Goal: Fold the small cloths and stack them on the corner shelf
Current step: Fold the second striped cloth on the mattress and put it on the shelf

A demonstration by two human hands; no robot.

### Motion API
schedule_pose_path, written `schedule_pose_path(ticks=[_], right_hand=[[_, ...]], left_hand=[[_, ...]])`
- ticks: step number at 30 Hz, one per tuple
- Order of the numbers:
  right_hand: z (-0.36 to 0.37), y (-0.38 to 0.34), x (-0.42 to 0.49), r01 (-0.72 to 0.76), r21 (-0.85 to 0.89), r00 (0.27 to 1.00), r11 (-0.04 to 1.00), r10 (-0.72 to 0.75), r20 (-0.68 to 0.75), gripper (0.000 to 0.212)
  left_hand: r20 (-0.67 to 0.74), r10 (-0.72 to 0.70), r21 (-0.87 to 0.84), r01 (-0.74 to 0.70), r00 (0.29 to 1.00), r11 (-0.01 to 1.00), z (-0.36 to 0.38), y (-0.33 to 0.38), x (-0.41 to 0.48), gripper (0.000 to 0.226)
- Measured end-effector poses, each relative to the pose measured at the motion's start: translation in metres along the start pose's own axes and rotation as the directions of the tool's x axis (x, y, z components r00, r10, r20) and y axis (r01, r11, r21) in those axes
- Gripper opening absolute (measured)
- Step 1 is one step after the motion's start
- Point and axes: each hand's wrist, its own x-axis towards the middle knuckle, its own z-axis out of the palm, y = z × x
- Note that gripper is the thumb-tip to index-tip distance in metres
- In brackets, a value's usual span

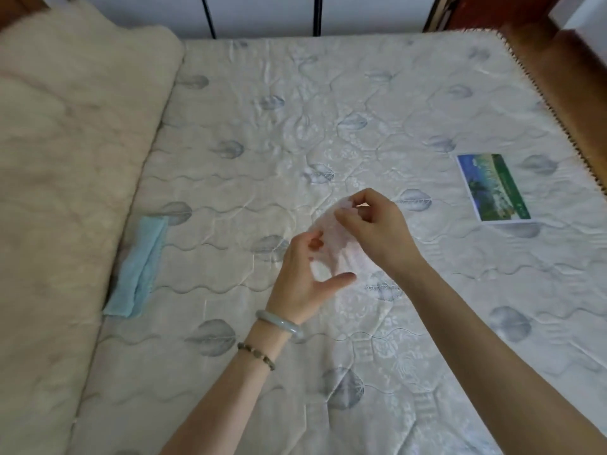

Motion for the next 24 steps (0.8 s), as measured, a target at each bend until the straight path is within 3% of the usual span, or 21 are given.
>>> schedule_pose_path(ticks=[3, 8, 13, 17, 24], right_hand=[[-0.011, -0.04, -0.029, 0.065, 0.037, 0.998, 0.997, -0.065, 0.003, 0.01], [-0.028, -0.088, -0.069, 0.157, 0.066, 0.987, 0.985, -0.154, -0.046, 0.013], [-0.046, -0.096, -0.082, 0.088, 0.146, 0.995, 0.985, -0.079, -0.066, 0.01], [-0.04, -0.061, -0.081, -0.022, 0.094, 0.996, 0.995, 0.03, -0.079, 0.016], [-0.034, -0.02, -0.091, -0.106, 0.172, 0.99, 0.979, 0.121, -0.076, 0.009]], left_hand=[[-0.058, 0.064, 0.066, -0.06, 0.996, 0.996, -0.011, 0.036, -0.028, 0.079], [-0.301, 0.046, 0.227, 0.024, 0.952, 0.974, -0.039, 0.056, -0.063, 0.037], [-0.366, 0.058, 0.378, 0.092, 0.929, 0.921, -0.094, 0.043, -0.086, 0.014], [-0.381, 0.049, 0.459, 0.143, 0.923, 0.877, -0.127, 0.02, -0.089, 0.013], [-0.432, 0.029, 0.261, 0.094, 0.902, 0.961, -0.128, 0.011, -0.09, 0.02]])
